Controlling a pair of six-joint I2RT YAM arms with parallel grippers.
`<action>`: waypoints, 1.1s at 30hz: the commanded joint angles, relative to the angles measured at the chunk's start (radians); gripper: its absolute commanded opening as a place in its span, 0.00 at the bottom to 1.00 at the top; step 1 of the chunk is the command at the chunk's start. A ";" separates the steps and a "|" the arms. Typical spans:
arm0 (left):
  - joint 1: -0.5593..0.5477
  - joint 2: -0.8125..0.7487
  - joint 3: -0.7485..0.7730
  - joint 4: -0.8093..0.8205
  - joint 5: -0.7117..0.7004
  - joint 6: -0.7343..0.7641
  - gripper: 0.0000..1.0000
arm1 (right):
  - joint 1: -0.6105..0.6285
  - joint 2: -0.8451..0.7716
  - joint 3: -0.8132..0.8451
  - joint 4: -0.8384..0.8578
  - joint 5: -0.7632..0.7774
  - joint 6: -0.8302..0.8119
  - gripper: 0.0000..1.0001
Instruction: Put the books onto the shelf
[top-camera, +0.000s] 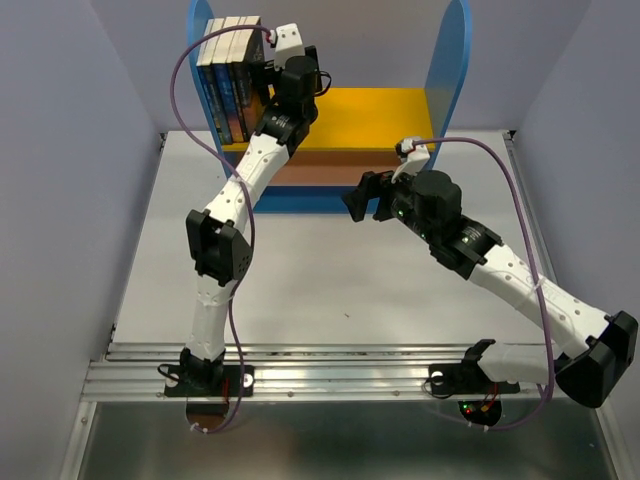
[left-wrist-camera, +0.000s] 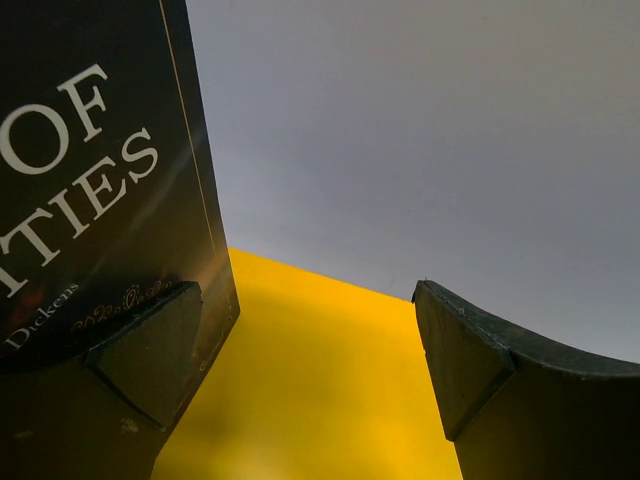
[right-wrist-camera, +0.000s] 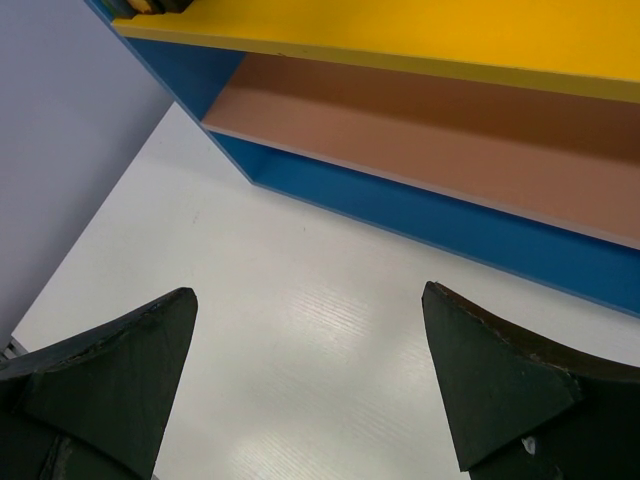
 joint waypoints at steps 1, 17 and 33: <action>0.031 0.001 0.074 0.096 -0.111 0.021 0.99 | 0.005 0.017 0.009 0.045 0.012 -0.018 1.00; 0.091 -0.015 0.052 -0.002 -0.150 -0.148 0.99 | 0.005 0.072 0.014 0.056 0.001 -0.016 1.00; 0.074 0.020 0.051 0.306 -0.186 -0.094 0.99 | 0.005 0.089 0.018 0.064 -0.011 -0.013 1.00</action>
